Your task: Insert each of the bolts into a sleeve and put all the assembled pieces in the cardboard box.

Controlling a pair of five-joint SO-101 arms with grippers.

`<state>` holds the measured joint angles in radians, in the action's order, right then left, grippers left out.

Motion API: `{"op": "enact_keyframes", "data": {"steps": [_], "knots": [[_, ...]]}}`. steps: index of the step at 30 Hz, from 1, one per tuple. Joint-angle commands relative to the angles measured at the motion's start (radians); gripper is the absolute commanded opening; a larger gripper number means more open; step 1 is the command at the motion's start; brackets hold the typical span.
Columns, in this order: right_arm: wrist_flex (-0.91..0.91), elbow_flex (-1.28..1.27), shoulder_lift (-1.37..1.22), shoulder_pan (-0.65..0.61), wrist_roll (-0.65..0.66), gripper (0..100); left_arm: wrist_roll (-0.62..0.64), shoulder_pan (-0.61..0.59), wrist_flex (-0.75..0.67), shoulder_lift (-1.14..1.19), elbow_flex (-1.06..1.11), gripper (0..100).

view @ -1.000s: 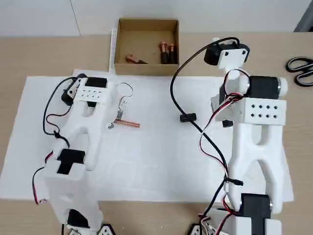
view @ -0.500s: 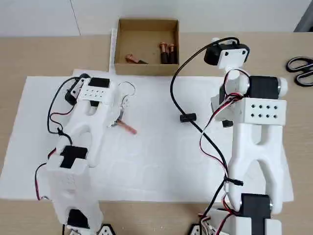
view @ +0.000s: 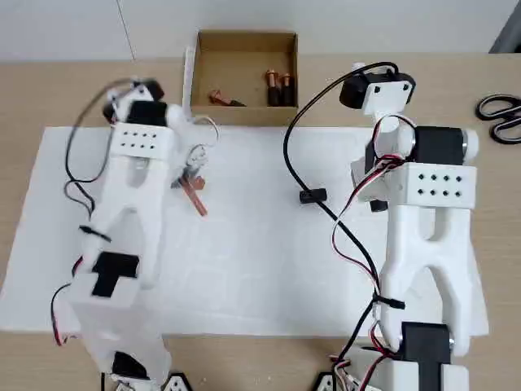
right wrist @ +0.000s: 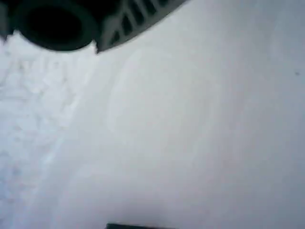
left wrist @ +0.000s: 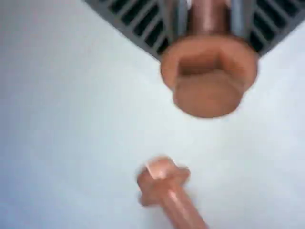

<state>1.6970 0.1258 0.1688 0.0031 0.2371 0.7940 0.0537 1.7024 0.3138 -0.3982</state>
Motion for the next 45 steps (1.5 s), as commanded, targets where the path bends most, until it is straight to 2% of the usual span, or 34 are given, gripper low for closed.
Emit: {"op": "enact_keyframes", "data": {"steps": [1, 6, 11, 18, 20, 26, 30, 35, 41, 45], "knots": [[0.008, 0.054, 0.062, 0.002, 0.009, 0.5, -0.031, -0.003, 0.051, -0.138, -0.090, 1], [0.027, 0.054, 0.255, 0.002, 0.011, 0.4, -0.041, 0.025, 0.051, -0.310, -0.091, 1], [0.019, 0.025, 0.561, 0.002, 0.011, 0.4, -0.175, 0.101, 0.051, -0.476, -0.077, 1], [0.010, -0.342, 0.889, 0.004, 0.011, 0.4, -0.189, 0.144, 0.025, -0.535, 0.027, 1], [-0.058, -0.500, 0.954, 0.004, 0.008, 0.4, -0.187, 0.144, -0.011, -0.540, 0.059, 1], [-0.493, -0.911, 1.118, -0.002, 0.000, 0.4, -0.187, 0.144, -0.158, -0.540, 0.102, 1], [-0.674, -1.092, 1.221, -0.108, -0.077, 0.4, -0.187, 0.163, -0.204, -0.542, 0.127, 1], [-0.786, -1.255, 1.303, -0.272, -0.150, 0.4, -0.187, 0.207, -0.206, -0.535, 0.128, 1], [-0.831, -1.390, 1.369, -0.364, -0.288, 0.4, -0.189, 0.310, -0.221, -0.534, 0.130, 1], [-0.826, -1.447, 1.435, -0.417, -0.351, 0.4, -0.187, 0.328, -0.304, -0.543, 0.177, 1]]}}
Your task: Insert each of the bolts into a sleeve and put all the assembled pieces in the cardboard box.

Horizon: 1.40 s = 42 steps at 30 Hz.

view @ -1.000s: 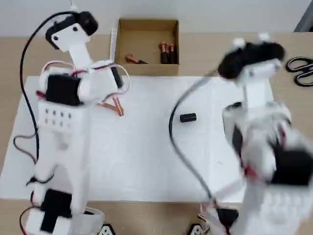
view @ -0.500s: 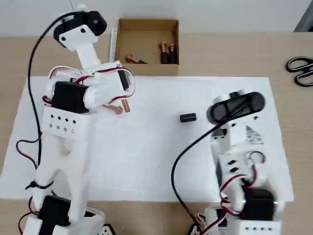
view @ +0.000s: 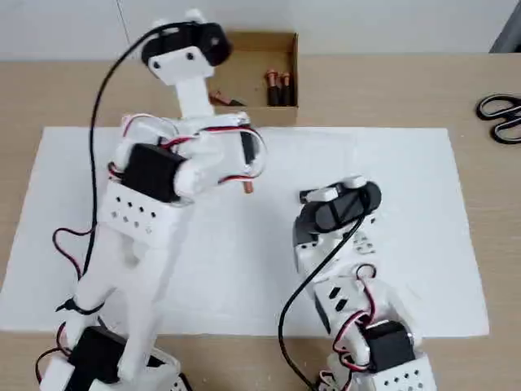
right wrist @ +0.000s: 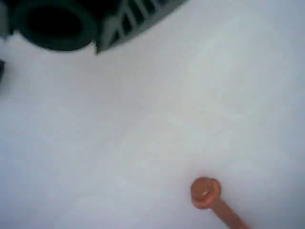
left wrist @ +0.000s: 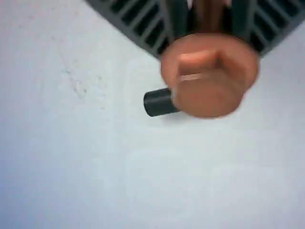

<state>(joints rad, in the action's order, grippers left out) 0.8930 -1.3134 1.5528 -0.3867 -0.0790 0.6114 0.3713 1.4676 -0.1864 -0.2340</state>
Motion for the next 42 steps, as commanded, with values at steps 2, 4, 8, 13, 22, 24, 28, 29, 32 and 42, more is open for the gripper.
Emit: {"op": "enact_keyframes", "data": {"steps": [2, 4, 8, 13, 22, 24, 28, 29, 32, 42], "knots": [[-0.021, -0.018, 0.093, -0.036, -0.037, 0.4, -0.003, 0.011, -0.107, -0.043, 0.047, 1], [-0.019, -0.028, 0.134, -0.036, -0.037, 0.4, -0.003, 0.008, -0.146, -0.044, 0.074, 1], [-0.019, -0.052, 0.189, -0.036, -0.037, 0.4, -0.009, 0.014, -0.133, -0.141, 0.065, 1], [-0.018, -0.054, 0.203, -0.039, -0.037, 0.4, -0.011, 0.032, -0.133, -0.358, 0.145, 1], [0.001, -0.063, 0.202, -0.127, -0.035, 0.4, -0.069, 0.072, -0.575, -0.519, 0.664, 1], [-0.005, -0.074, 0.208, -0.127, -0.040, 0.4, -0.075, 0.086, -0.663, -0.555, 0.759, 1], [-0.007, -0.080, 0.208, -0.128, -0.044, 0.4, -0.074, 0.098, -0.724, -0.591, 0.877, 1], [-0.007, -0.080, 0.208, -0.133, -0.044, 0.4, -0.074, 0.101, -0.726, -0.597, 0.894, 1], [-0.007, -0.081, 0.208, -0.182, -0.044, 0.4, -0.071, 0.132, -0.727, -0.598, 0.918, 1], [-0.044, -0.115, 0.208, -0.199, -0.038, 0.4, -0.069, 0.210, -0.724, -0.600, 0.921, 1]]}}
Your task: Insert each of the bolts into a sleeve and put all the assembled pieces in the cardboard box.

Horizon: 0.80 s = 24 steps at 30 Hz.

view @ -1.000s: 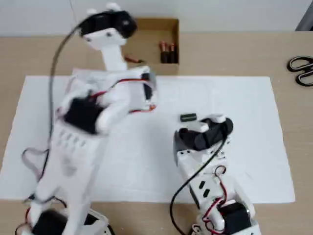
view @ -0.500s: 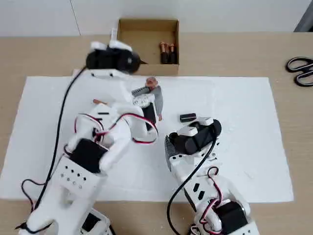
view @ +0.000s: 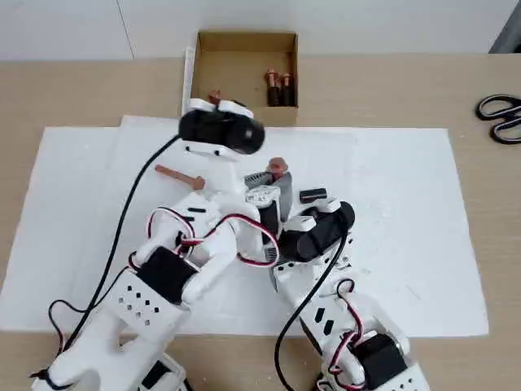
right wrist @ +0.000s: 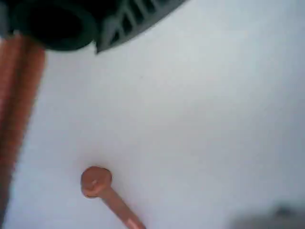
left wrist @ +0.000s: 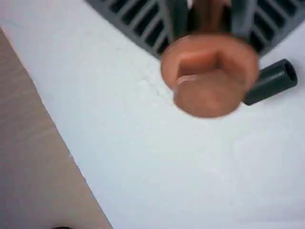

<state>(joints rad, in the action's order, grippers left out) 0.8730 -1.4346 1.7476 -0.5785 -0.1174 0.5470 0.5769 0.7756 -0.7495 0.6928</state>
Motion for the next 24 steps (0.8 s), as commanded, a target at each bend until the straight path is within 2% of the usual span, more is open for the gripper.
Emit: {"op": "enact_keyframes", "data": {"steps": [1, 12, 24], "knots": [[-0.024, 0.006, 0.013, -0.007, 0.000, 0.4, -0.003, 0.005, -0.031, -0.037, -0.004, 1], [-0.027, 0.008, 0.013, -0.007, 0.002, 0.4, -0.003, 0.003, 0.026, -0.037, -0.002, 1], [-0.027, 0.009, 0.013, -0.005, 0.002, 0.4, -0.003, 0.003, 0.025, -0.037, 0.051, 1]]}}
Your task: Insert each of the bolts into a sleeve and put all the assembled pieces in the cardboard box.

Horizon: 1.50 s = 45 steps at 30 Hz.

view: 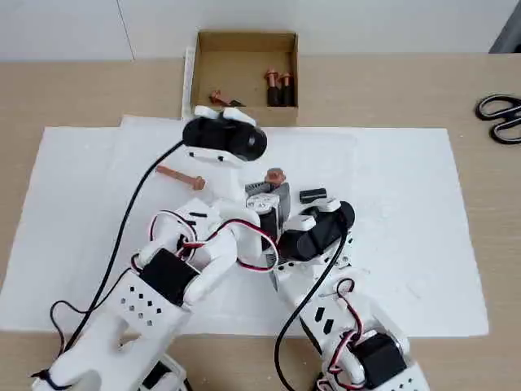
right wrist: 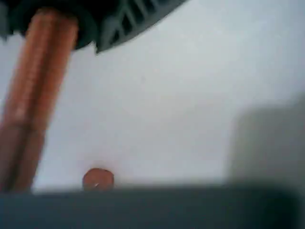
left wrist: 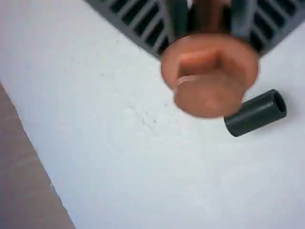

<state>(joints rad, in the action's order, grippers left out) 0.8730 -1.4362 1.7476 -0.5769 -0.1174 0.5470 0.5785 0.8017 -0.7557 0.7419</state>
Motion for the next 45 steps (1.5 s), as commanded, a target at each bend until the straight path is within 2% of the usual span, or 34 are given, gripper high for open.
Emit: {"op": "enact_keyframes", "data": {"steps": [1, 8, 15, 27, 31, 33, 40, 45], "knots": [[-0.027, 0.011, 0.013, -0.007, 0.002, 0.4, -0.003, 0.002, 0.000, -0.032, 0.007, 1], [-0.027, 0.011, 0.013, -0.005, 0.002, 0.4, -0.006, 0.003, 0.015, -0.032, 0.010, 1], [-0.027, 0.011, 0.013, -0.005, 0.002, 0.4, -0.009, 0.080, 0.173, -0.032, 0.008, 1], [-0.027, 0.011, 0.013, -0.005, 0.002, 0.4, -0.011, 0.080, 0.175, -0.031, 0.087, 1], [-0.027, 0.011, 0.013, -0.005, 0.002, 0.4, -0.118, 0.080, 0.175, -0.032, 0.084, 1], [-0.027, 0.011, 0.013, -0.005, 0.002, 0.4, -0.167, 0.075, 0.180, -0.044, 0.065, 5], [-0.027, 0.011, 0.013, -0.005, 0.002, 0.4, -0.170, -0.098, 0.235, -0.173, 0.044, 29], [-0.027, 0.009, 0.013, -0.005, 0.002, 0.4, -0.172, -0.117, 0.233, -0.204, 0.051, 30]]}}
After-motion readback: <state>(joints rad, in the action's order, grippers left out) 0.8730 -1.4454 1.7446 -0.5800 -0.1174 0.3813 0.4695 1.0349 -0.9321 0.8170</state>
